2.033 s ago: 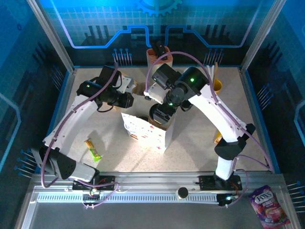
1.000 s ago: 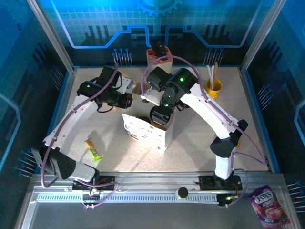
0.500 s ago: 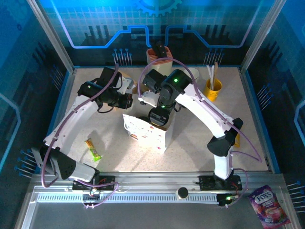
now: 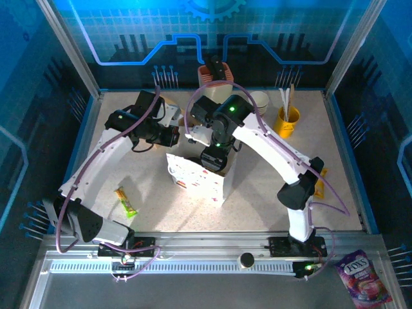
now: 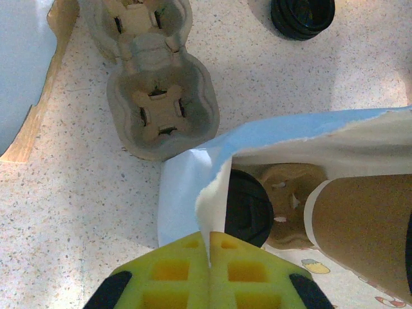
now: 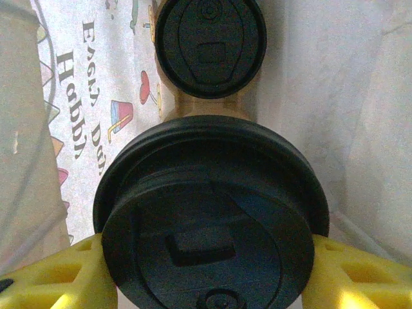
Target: Pack the takeout coffee
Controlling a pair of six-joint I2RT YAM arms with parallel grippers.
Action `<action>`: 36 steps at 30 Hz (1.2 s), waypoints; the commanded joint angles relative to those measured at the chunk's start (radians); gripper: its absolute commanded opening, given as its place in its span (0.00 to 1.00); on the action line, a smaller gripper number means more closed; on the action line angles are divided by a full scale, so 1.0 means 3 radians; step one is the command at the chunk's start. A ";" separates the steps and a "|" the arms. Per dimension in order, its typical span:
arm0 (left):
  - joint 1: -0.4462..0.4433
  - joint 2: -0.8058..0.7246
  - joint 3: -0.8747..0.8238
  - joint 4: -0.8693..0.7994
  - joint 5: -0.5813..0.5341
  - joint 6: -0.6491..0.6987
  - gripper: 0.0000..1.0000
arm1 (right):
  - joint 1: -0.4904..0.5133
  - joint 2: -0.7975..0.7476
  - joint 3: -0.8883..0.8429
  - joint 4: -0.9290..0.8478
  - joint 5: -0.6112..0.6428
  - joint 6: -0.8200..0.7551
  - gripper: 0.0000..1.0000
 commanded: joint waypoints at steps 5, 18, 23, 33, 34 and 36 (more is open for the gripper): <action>-0.0008 -0.0061 -0.0094 -0.0013 0.0055 0.0028 0.00 | 0.0066 0.0099 -0.0082 -0.0083 0.0010 0.0054 0.49; -0.0004 -0.0071 -0.0115 0.0010 0.0043 0.0032 0.00 | 0.0081 0.0043 -0.0433 0.0087 -0.0011 0.0090 0.48; -0.0006 -0.0075 -0.0120 0.0008 0.0043 0.0036 0.00 | 0.0081 0.0032 -0.0540 0.0156 -0.0016 0.0093 0.48; -0.0003 -0.0082 -0.0130 0.0020 0.0049 0.0036 0.00 | 0.0080 0.0013 -0.0683 0.0245 -0.0016 0.0120 0.48; -0.0005 -0.0081 -0.0134 0.0024 0.0046 0.0033 0.00 | 0.0081 0.0012 -0.0697 0.0255 -0.0008 0.0122 0.48; -0.0003 -0.0075 -0.0136 0.0028 0.0053 0.0032 0.00 | 0.0081 0.0007 -0.0713 0.0273 0.0010 0.0133 0.48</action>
